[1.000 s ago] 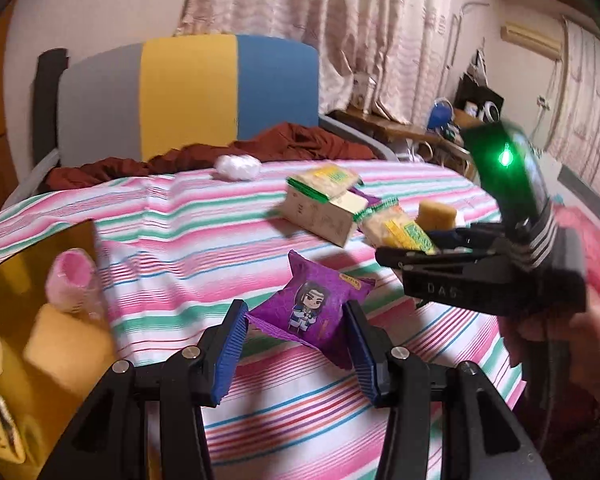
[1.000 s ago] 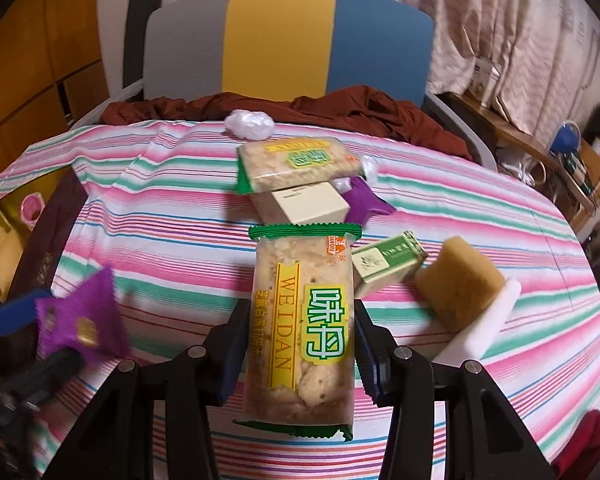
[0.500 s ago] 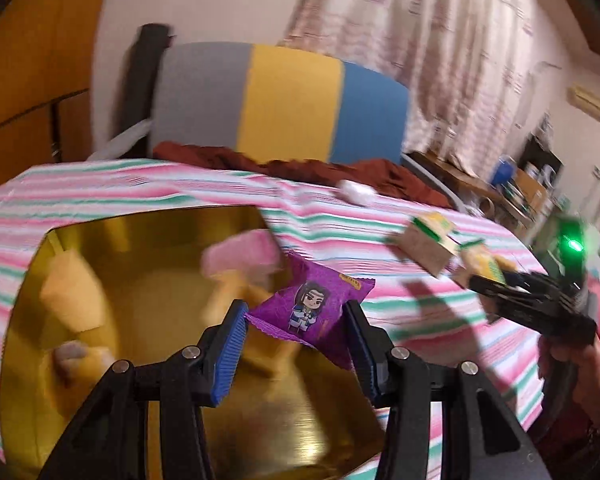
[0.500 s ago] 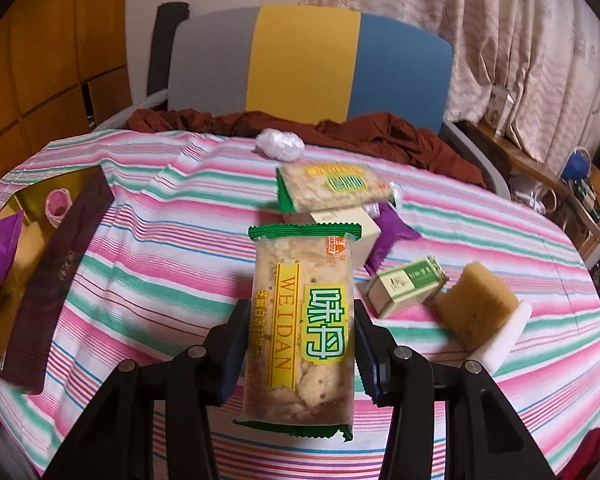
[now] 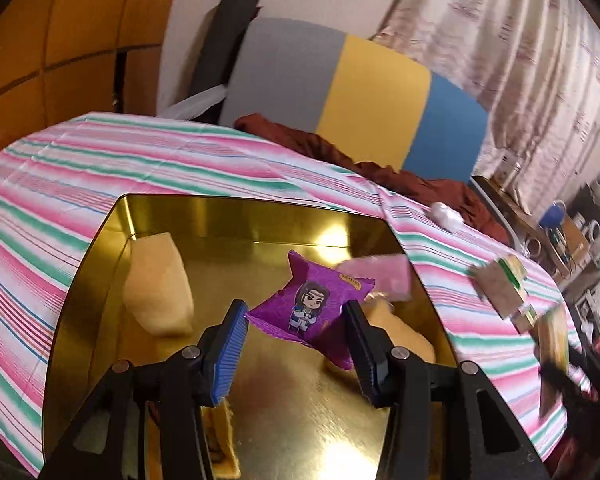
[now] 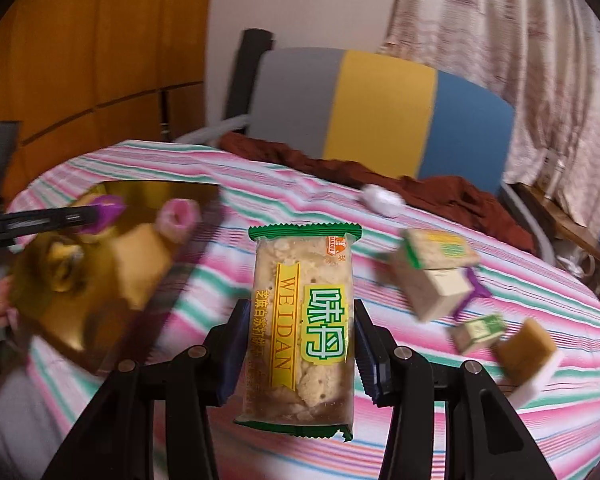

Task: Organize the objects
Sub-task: 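Carry the purple packet to the tray with the left tool while the right tool carries the biscuits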

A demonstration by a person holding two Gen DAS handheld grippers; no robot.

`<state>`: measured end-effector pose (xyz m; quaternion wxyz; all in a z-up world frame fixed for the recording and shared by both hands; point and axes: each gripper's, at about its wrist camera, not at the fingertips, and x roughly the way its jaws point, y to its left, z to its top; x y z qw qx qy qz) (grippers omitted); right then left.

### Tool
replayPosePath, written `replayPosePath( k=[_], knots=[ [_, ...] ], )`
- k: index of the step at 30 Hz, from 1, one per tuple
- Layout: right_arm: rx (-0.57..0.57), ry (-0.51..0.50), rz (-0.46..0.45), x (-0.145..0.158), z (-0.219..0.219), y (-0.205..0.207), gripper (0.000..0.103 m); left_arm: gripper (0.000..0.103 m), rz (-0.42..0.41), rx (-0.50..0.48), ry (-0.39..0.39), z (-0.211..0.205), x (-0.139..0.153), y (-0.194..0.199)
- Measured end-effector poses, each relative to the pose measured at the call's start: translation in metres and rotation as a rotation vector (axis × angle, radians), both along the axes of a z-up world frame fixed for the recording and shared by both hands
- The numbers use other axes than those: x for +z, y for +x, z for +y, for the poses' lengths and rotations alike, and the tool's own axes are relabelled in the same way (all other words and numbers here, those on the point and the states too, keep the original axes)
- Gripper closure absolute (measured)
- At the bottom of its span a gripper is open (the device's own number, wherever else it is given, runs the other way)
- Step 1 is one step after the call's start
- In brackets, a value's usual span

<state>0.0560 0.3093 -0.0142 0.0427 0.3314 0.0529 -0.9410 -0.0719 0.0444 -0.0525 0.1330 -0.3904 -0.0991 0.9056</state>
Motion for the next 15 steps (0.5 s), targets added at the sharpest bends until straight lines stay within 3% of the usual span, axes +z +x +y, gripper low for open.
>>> replayPosePath(
  k=[5, 10, 15],
  knots=[
    [0.099, -0.062, -0.019, 0.0, -0.045, 0.006, 0.054, 0.053, -0.045, 0.018, -0.004, -0.003, -0.005, -0.02],
    [0.176, -0.076, -0.037, -0.007, -0.088, 0.008, 0.054, 0.045, -0.087, 0.043, -0.01, -0.007, -0.009, -0.027],
    [0.212, -0.096, -0.057, -0.013, -0.108, 0.006, 0.054, 0.045, -0.063, 0.067, 0.039, -0.023, -0.003, -0.014]
  ],
)
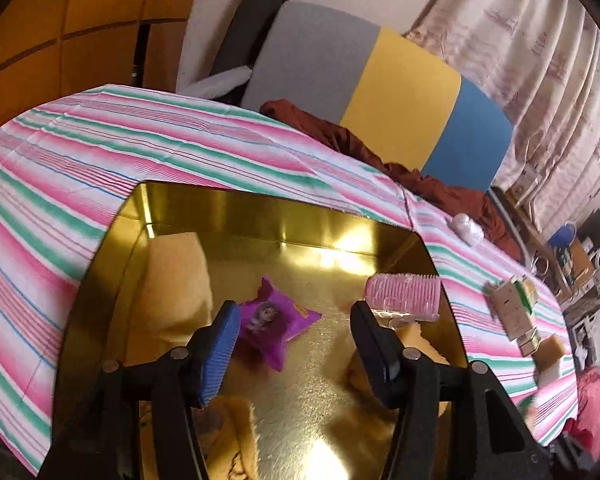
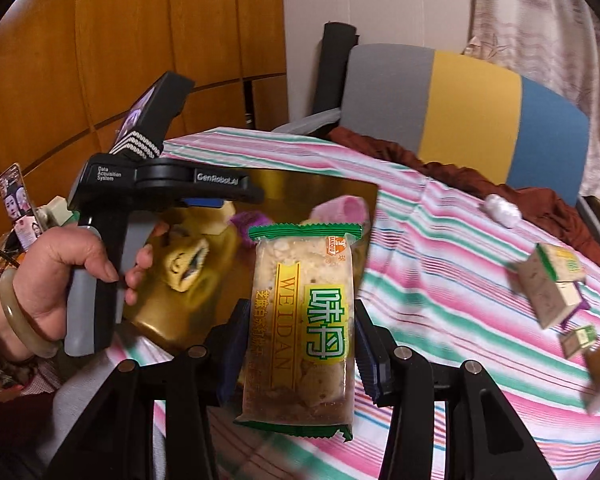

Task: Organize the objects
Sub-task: 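Carry the purple packet to the tray with the left tool while the right tool carries the biscuits, then open the right tool to drop the biscuits in the tray while the left tool releases the purple packet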

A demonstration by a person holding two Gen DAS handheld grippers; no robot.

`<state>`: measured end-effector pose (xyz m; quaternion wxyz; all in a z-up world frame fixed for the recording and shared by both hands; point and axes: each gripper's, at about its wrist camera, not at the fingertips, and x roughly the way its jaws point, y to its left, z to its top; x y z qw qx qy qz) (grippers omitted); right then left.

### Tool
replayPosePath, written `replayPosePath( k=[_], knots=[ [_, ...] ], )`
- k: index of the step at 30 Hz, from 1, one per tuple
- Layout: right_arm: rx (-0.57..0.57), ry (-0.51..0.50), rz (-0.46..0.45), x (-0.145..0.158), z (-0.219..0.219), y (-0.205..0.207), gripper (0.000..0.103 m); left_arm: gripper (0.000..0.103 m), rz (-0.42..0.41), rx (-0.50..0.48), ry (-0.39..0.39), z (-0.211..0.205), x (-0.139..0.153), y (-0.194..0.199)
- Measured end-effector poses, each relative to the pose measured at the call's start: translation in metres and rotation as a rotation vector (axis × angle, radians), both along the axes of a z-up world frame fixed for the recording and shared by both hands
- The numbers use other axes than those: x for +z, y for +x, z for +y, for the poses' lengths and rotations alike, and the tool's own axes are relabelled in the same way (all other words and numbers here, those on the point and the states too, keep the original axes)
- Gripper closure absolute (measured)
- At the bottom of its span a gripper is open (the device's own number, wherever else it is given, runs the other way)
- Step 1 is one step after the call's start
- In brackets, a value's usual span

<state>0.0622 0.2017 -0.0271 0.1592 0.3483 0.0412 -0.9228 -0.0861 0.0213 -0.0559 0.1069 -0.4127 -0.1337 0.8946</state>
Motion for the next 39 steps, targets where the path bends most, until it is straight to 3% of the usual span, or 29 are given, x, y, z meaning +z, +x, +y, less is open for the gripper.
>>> replayPosePath(
  k=[7, 16, 25, 27, 39],
  knots=[
    [0.035, -0.017, -0.044, -0.012, -0.02, -0.01, 0.054, 0.045, 0.091, 0.083, -0.038, -0.027, 0.022, 0.03],
    [0.053, -0.052, -0.085, -0.021, -0.047, -0.035, 0.054, 0.045, 0.096, 0.18, -0.088, -0.061, 0.027, 0.041],
    [0.063, -0.092, -0.14, -0.032, -0.069, -0.057, 0.05, 0.045, 0.095, 0.18, -0.095, -0.07, 0.024, 0.054],
    [0.053, -0.101, -0.134, -0.03, -0.068, -0.058, 0.044, 0.045, 0.098, 0.18, -0.096, -0.071, 0.024, 0.056],
    [0.008, -0.113, -0.073, -0.009, -0.045, -0.037, 0.043, 0.045, 0.101, 0.094, -0.083, -0.043, 0.027, 0.064]
  ],
)
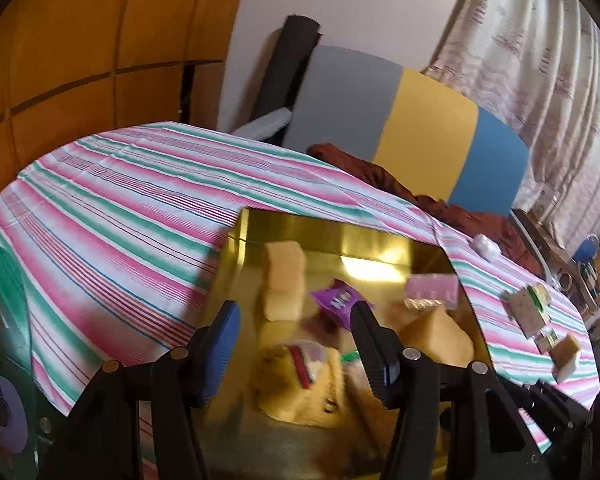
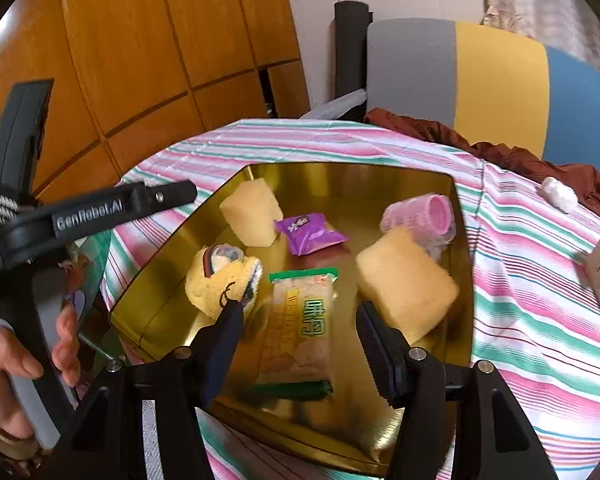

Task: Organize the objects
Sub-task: 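Open the right tool to drop the biscuits in the tray while the left tool releases the purple packet, then grasp the white sponge with the right tool while the left tool moves back toward the snacks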

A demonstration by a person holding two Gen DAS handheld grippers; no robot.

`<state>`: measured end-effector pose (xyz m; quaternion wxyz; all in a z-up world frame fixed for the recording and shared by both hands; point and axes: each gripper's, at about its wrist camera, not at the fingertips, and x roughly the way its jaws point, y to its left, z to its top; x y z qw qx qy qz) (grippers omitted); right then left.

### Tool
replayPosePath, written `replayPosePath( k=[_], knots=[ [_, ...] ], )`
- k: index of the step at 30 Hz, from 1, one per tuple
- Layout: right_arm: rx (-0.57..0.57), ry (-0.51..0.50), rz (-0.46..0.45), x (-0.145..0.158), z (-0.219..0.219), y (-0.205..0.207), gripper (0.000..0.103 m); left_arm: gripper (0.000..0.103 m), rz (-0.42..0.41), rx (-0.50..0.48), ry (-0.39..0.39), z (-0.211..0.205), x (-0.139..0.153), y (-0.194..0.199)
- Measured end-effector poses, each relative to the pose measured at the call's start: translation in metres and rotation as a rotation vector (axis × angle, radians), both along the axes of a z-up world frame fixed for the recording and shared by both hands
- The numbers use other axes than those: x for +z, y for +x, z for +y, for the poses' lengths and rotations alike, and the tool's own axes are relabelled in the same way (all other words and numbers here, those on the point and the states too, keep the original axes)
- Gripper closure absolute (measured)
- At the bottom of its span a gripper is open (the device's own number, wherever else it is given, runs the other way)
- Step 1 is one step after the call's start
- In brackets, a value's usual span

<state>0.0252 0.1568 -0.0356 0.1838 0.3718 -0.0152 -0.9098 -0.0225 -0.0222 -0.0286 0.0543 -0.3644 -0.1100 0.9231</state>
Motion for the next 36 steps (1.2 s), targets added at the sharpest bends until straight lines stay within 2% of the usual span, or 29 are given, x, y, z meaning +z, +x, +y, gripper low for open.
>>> replayPosePath(
  k=[6, 14, 23, 26, 31, 33, 36],
  knots=[
    [-0.05, 0.011, 0.028, 0.011, 0.021, 0.005, 0.041, 0.045, -0.012, -0.081, 0.006, 0.025, -0.002, 0.007],
    [-0.156, 0.032, 0.0, 0.013, 0.063, 0.012, 0.041, 0.045, -0.008, -0.18, -0.018, 0.06, -0.001, 0.019],
    [-0.311, 0.109, -0.046, 0.016, 0.145, 0.019, 0.041, 0.045, -0.004, -0.29, -0.045, 0.098, 0.002, 0.034],
    [-0.409, 0.176, -0.046, 0.02, 0.181, 0.021, 0.041, 0.045, 0.009, -0.32, -0.055, 0.111, 0.003, 0.04],
    [-0.671, 0.274, -0.038, 0.031, 0.26, 0.024, 0.036, 0.045, 0.012, -0.378, -0.067, 0.132, 0.002, 0.047],
    [-0.767, 0.283, -0.059, 0.03, 0.295, 0.024, 0.034, 0.045, 0.015, -0.403, -0.075, 0.139, 0.003, 0.05],
    [-0.879, 0.267, -0.156, 0.016, 0.351, 0.021, 0.034, 0.045, 0.013, -0.433, -0.085, 0.15, 0.002, 0.055]
  ],
)
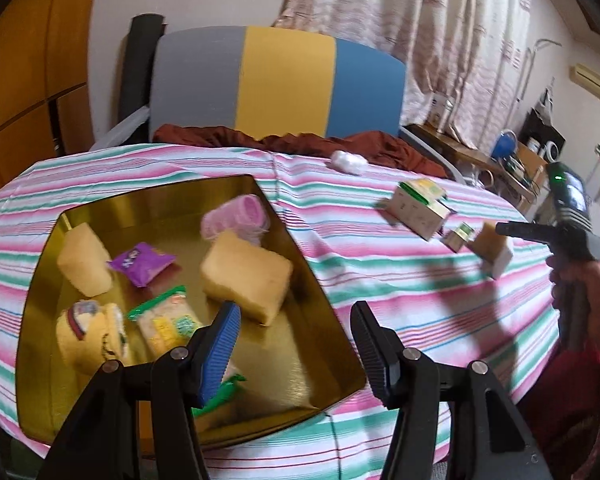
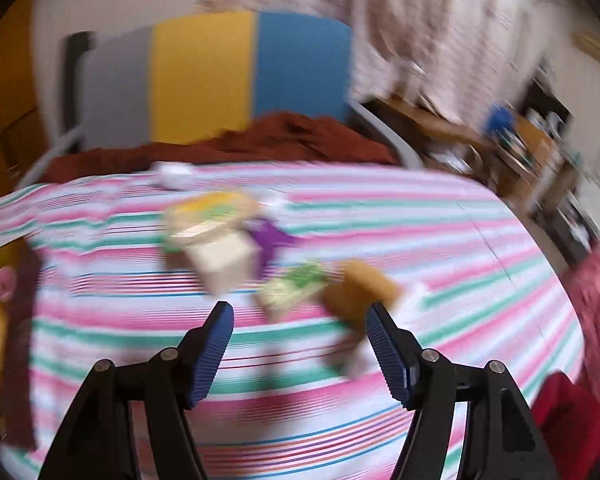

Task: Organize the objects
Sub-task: 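Grasp the white sponge with the right tool while the left tool moves back toward the snacks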

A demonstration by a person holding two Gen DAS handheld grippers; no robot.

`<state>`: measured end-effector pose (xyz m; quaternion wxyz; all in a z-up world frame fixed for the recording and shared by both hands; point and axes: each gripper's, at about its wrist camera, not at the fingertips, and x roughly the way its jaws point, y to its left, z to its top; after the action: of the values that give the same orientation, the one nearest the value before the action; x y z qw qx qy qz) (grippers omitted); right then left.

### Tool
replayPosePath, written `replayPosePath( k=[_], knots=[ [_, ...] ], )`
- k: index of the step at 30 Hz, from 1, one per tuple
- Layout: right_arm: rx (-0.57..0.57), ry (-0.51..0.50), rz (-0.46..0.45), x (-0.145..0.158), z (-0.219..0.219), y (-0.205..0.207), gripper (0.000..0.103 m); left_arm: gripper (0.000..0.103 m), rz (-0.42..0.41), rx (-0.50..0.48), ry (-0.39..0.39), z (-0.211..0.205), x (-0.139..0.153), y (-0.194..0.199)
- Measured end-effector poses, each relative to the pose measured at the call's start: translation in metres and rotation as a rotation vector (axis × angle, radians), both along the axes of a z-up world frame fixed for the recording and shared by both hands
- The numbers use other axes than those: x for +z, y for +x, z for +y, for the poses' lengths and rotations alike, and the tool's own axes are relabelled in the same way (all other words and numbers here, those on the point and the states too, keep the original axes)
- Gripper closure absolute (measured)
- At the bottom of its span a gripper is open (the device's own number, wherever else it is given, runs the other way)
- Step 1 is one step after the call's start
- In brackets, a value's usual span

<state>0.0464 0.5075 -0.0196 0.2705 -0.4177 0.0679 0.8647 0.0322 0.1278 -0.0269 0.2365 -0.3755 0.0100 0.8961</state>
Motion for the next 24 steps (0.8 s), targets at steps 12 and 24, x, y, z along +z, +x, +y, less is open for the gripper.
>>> replayPosePath(
  k=[12, 24],
  knots=[
    [-0.223, -0.189, -0.084, -0.041, 0.1, 0.05, 0.046, 0.045, -0.01, -0.101, -0.034, 0.04, -0.005, 0.011],
    [-0.187, -0.318, 0.003, -0.053, 0.108, 0.051, 0.025, 0.045, -0.009, -0.191, -0.076, 0.084, -0.003, 0.017]
  ],
)
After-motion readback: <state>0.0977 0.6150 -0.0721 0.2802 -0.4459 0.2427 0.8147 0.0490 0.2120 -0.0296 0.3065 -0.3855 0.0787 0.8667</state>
